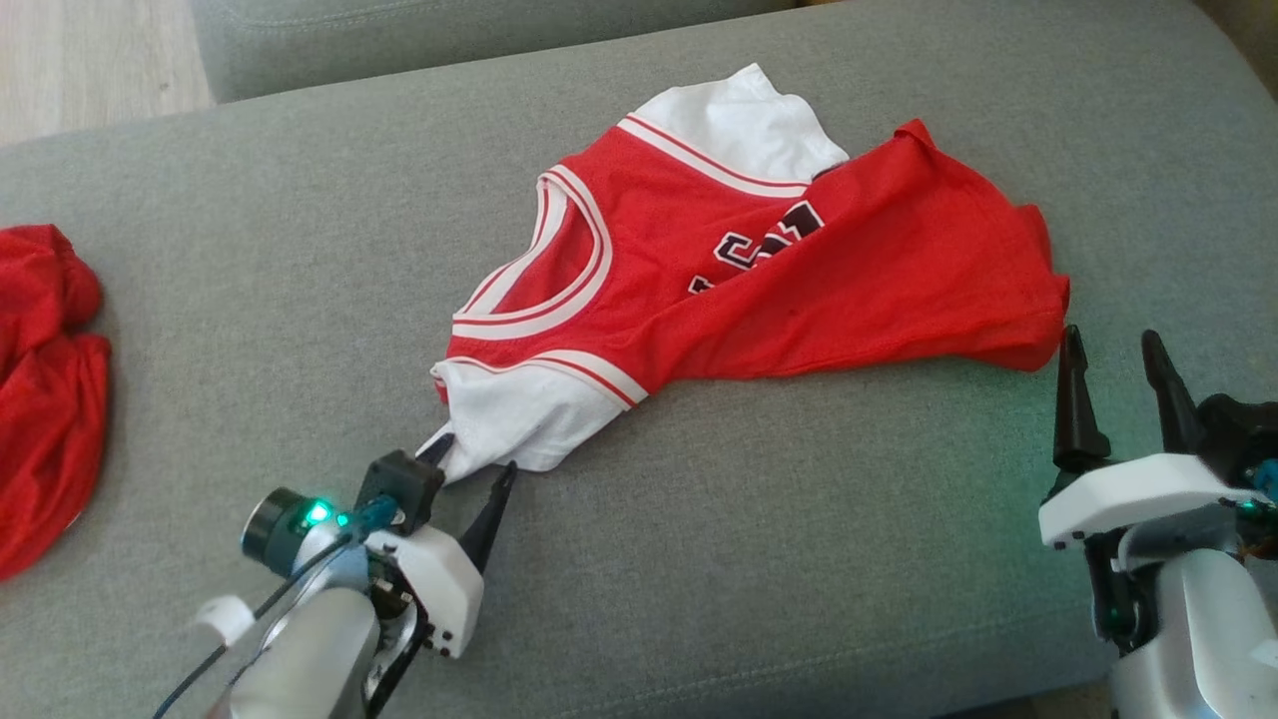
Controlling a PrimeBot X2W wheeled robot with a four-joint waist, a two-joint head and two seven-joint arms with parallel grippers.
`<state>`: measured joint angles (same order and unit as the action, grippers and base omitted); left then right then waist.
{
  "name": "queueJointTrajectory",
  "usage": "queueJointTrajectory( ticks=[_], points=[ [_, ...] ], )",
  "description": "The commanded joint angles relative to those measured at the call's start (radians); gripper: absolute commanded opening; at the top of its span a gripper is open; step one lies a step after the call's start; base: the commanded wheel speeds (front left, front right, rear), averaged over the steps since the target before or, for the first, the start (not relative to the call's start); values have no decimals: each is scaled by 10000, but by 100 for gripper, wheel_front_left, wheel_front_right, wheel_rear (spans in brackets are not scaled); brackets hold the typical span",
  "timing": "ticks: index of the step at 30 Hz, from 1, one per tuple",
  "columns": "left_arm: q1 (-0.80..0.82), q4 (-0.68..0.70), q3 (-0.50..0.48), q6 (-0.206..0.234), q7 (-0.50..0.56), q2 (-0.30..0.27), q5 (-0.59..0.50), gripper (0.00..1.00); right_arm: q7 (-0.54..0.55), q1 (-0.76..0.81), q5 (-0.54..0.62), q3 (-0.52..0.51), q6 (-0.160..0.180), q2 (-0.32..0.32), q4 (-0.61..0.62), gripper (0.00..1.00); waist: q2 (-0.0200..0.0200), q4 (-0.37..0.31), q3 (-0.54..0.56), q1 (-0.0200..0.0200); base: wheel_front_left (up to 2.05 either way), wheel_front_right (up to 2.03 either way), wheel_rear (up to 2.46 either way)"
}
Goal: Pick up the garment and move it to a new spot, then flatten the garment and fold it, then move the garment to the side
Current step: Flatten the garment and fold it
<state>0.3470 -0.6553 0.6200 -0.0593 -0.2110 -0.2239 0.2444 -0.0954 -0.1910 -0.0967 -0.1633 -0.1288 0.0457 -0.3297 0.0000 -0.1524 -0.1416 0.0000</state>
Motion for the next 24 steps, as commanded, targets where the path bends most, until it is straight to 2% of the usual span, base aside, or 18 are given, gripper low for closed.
queueJointTrajectory(
  ticks=[1,8,12,13,15,19,24],
  points=[
    [489,120,-234,139,21,-350,-146,100,-62,-263,-49,267,-19,45,307,100,0,-2,-14,0,0,0,0],
    [713,-279,-115,554,135,-353,-363,100,-113,-307,-73,270,-19,45,203,100,0,-2,-78,0,0,0,0],
    [779,-423,-22,424,209,-285,-288,100,-143,-351,-81,278,-19,45,154,100,0,-3,-83,0,0,0,0],
    [795,-454,3,381,245,-272,-267,76,-148,-364,-80,269,-19,45,143,100,0,1,-81,0,0,0,0],
    [831,-506,69,305,296,-257,-229,0,-156,-400,-45,195,-19,45,131,100,0,14,-69,0,0,0,0],
    [803,-440,-63,108,325,-156,131,0,-147,-417,25,42,-19,45,163,100,0,43,-40,0,0,0,0],
    [624,298,-755,-471,352,244,1777,0,-96,-412,190,-171,-19,45,204,100,0,142,31,0,0,0,0]
  ],
)
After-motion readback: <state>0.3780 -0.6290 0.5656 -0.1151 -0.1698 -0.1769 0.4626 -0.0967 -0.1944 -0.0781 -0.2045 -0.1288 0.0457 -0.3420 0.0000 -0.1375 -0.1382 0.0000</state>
